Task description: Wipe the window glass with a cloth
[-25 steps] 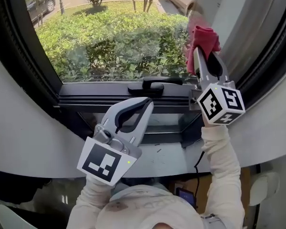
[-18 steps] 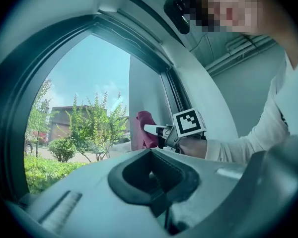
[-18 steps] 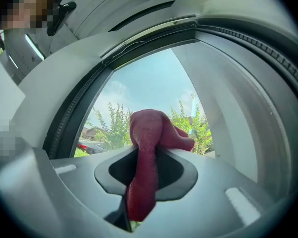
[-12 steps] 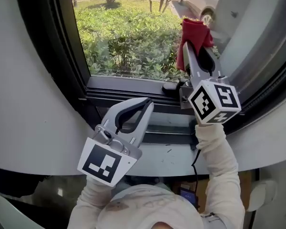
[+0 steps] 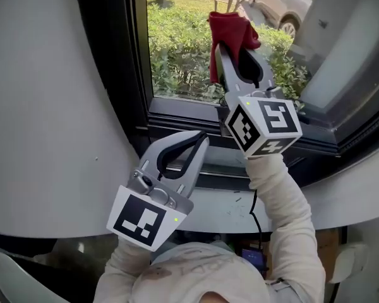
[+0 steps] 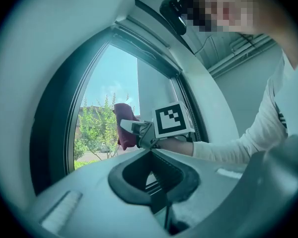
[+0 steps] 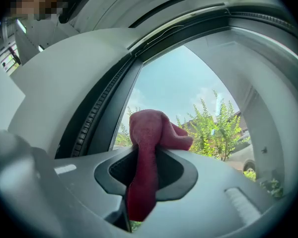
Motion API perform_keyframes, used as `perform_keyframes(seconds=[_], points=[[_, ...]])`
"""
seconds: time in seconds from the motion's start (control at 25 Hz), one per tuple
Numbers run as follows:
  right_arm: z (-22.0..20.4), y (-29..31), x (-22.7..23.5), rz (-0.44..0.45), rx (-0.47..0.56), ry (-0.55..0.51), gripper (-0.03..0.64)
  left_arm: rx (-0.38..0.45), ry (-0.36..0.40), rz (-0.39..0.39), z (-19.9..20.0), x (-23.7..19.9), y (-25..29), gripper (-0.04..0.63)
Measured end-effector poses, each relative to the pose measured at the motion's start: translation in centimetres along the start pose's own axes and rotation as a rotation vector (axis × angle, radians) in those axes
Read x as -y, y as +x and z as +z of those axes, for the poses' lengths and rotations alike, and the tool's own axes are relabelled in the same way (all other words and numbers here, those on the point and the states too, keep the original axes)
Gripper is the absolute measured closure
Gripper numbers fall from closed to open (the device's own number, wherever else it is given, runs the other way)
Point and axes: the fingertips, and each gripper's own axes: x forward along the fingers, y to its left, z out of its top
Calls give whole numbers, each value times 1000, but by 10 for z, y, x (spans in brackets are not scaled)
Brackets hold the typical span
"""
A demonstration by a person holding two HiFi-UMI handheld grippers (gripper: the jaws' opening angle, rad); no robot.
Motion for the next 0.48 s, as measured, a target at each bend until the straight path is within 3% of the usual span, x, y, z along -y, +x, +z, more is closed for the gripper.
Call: perform_keyframes(seconds=[0.2,0.48], points=[[-7,21,-34,48,-1,14,520,2,-12,14,-4,-14,-15,595],[-34,1,-59,107,-41,33,518,11,-16,28,-11,1,-30,595]])
